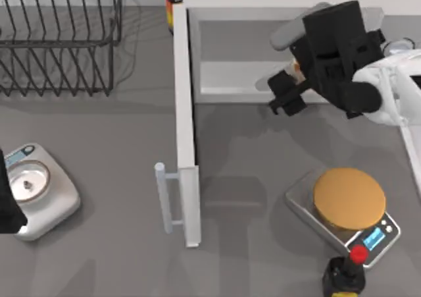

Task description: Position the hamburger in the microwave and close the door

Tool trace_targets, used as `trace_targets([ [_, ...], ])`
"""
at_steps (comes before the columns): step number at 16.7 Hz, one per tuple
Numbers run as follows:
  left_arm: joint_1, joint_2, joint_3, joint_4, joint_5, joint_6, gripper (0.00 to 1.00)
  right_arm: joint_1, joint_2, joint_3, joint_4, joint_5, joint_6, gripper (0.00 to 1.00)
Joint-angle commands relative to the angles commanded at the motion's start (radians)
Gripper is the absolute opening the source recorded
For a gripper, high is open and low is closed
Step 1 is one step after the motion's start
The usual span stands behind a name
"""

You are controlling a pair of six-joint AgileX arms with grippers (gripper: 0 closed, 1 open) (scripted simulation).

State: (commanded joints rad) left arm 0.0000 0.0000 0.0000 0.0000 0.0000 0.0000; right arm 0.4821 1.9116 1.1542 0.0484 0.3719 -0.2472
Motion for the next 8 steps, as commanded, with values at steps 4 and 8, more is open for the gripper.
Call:
trace_targets([
  [4,0.000,0.000,0.000,0.000,0.000,0.000,1.00,0.073,0.188,0.014,0.355,0.116,0.273,0.00],
  [8,0.000,0.000,0.000,0.000,0.000,0.000,1.00,0.105,0.300,0.017,0.551,0.192,0.457,0.00],
])
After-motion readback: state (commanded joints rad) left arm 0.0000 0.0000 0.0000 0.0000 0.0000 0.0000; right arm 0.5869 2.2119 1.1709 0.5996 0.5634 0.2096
